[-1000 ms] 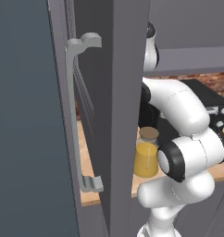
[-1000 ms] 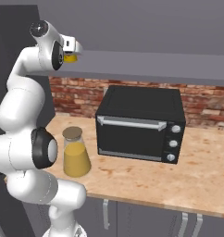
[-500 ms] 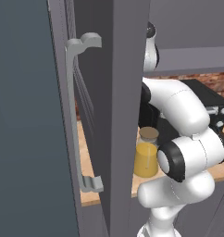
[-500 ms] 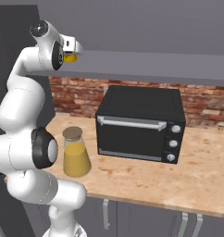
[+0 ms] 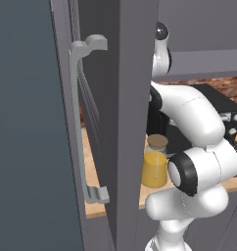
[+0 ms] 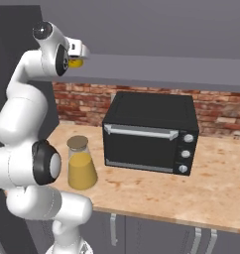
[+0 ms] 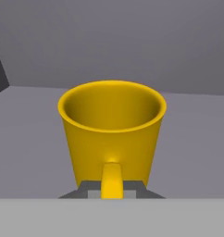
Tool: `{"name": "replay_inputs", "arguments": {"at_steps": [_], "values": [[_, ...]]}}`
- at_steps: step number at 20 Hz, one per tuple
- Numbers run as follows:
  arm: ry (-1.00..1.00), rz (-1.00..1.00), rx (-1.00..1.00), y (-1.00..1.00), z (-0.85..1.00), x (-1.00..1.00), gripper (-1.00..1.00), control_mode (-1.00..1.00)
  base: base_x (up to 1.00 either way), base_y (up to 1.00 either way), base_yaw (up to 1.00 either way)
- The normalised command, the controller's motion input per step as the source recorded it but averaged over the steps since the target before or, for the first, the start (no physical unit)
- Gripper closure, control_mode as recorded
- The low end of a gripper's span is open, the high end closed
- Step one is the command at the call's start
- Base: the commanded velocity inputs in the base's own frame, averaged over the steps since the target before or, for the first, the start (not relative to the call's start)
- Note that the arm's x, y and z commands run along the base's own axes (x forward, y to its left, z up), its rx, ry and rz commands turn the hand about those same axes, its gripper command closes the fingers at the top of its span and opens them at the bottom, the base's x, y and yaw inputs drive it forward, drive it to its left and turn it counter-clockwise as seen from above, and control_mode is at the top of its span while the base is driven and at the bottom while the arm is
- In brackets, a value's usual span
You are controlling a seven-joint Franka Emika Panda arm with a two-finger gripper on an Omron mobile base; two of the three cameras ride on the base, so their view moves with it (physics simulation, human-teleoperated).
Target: There is a tray on the dining counter. Grab the cup, mug, and pitcher and place them on the tray. The pitcher may be placed next to the tray if it cannot fit the tray.
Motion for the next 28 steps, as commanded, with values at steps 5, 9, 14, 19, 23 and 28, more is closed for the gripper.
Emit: {"name": "replay_inputs", "arguments": {"at_steps": [5, 9, 14, 19, 23, 28], "values": [[-0.03, 0.0, 0.0, -0.24, -0.06, -0.3, 1.0, -1.0, 0.0, 0.0, 0.0], [-0.04, 0.0, 0.0, -0.23, -0.03, -0.46, 1.0, -1.0, 0.0, 0.0, 0.0], [-0.01, 0.0, 0.0, -0.23, 0.0, -0.61, 1.0, -1.0, 0.0, 0.0, 0.0], [-0.01, 0.0, 0.0, -0.21, 0.05, -0.69, 1.0, -1.0, 0.0, 0.0, 0.0], [0.0, 0.0, 0.0, -0.19, 0.22, -0.59, 1.0, -1.0, 0.0, 0.0, 0.0], [0.0, 0.0, 0.0, -0.19, 0.23, -0.57, 1.0, -1.0, 0.0, 0.0, 0.0]]}}
